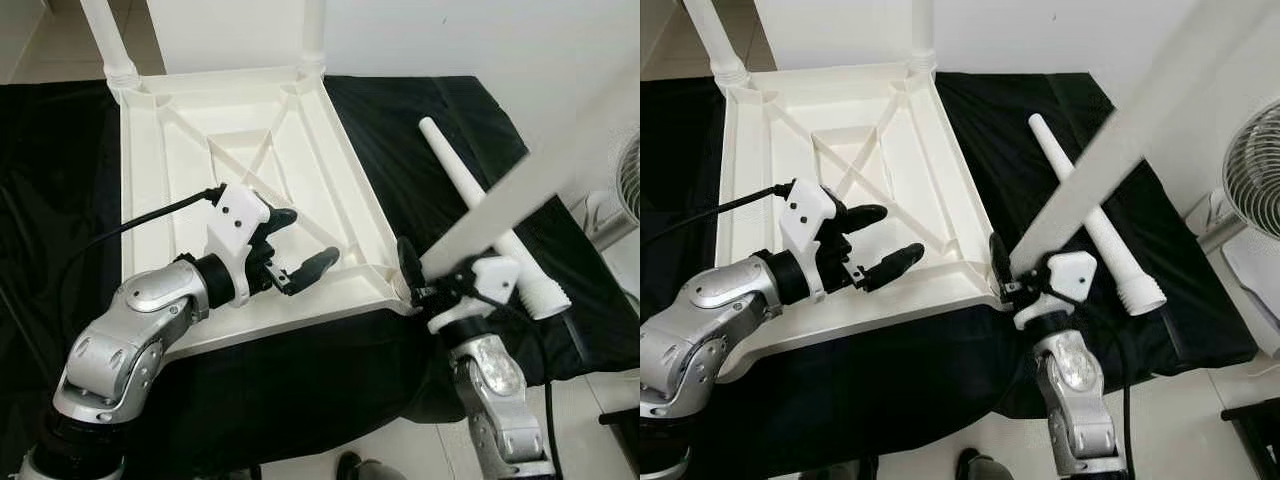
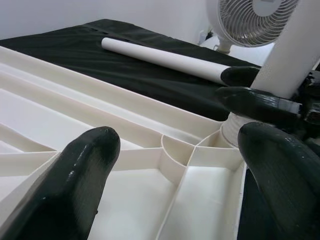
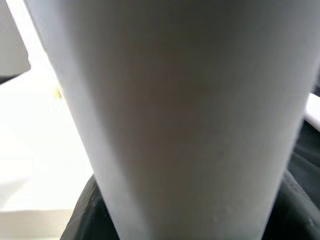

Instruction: Building children table

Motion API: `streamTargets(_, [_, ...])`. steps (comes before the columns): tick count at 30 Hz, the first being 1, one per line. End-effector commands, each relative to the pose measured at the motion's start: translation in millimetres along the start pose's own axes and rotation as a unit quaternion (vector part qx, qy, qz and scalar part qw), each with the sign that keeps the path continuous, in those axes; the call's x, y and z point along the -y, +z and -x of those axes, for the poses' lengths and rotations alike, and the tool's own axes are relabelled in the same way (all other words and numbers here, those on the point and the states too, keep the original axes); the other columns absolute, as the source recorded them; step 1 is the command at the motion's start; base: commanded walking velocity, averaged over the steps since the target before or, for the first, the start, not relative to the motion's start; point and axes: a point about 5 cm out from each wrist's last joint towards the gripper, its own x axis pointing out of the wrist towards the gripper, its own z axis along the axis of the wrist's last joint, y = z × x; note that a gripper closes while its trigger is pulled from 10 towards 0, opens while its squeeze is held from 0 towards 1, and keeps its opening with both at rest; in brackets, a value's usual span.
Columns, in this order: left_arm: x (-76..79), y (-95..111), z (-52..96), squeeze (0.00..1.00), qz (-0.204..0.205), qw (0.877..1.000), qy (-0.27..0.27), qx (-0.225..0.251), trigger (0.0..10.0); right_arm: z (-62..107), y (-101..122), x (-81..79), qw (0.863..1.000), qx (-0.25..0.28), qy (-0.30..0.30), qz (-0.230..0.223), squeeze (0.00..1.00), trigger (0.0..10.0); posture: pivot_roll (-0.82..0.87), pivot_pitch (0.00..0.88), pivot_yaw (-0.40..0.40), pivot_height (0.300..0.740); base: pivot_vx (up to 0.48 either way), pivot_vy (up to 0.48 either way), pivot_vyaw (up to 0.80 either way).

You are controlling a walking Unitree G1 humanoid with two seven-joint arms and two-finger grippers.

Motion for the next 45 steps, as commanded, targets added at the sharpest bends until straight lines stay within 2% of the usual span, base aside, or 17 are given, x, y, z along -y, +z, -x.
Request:
streamTargets(1, [0.7, 3.4, 1.4, 0.00, -0.006, 1.000, 0.014, 0.004, 10.0, 23.2, -53.1, 11.0, 0.986, -0.162, -0.023, -0.004, 0.00, 10.0, 0.08, 0.258, -0.008, 0.740, 0.000, 0.000, 0.00])
streamTargets(6, [0.8, 3.9, 1.5, 0.00, -0.006, 1.000, 0.016, 0.005, 10.0, 20.3, -50.6, 11.9, 0.987, -0.161, -0.012, -0.002, 0.00, 10.0, 0.08, 0.259, -0.012, 0.740, 0.000, 0.000, 0.00])
streamTargets(11, [1.2, 4.1, 1.6, 0.00, -0.005, 1.000, 0.016, 0.005, 10.0, 20.2, -51.4, 13.6, 0.985, -0.172, -0.013, -0.019, 0.00, 10.0, 0.08, 0.260, -0.013, 0.740, 0.000, 0.000, 0.00])
streamTargets(14, [1.4, 4.7, 2.2, 0.00, -0.005, 1.000, 0.016, 0.005, 10.0, 23.8, -56.0, 19.8, 0.980, -0.183, -0.042, -0.066, 0.00, 10.0, 0.08, 0.264, -0.010, 0.740, 0.000, 0.000, 0.00])
streamTargets(16, [1.5, 4.9, 2.4, 0.00, -0.006, 1.000, 0.016, 0.005, 10.0, 25.3, -57.4, 20.9, 0.978, -0.185, -0.048, -0.078, 0.00, 10.0, 0.08, 0.264, -0.010, 0.740, 0.000, 0.000, 0.00])
streamTargets(30, [1.1, 5.1, 3.3, 0.00, -0.005, 1.000, 0.016, 0.004, 10.0, 29.7, -61.2, 19.3, 0.978, -0.191, -0.054, -0.063, 0.00, 10.0, 0.09, 0.262, -0.007, 0.740, 0.000, 0.000, 0.00])
streamTargets(38, [0.9, 5.4, 4.6, 0.00, -0.006, 1.000, 0.019, 0.004, 10.0, 27.8, -56.1, 5.8, 0.983, -0.174, -0.045, -0.034, 0.00, 10.0, 0.09, 0.262, -0.011, 0.740, 0.000, 0.000, 0.00])
streamTargets(45, [1.3, 5.8, 4.7, 0.00, -0.005, 1.000, 0.020, 0.005, 10.0, 25.3, -53.0, -4.3, 0.981, -0.153, -0.109, -0.039, 0.00, 10.0, 0.09, 0.263, -0.014, 0.740, 0.000, 0.000, 0.00])
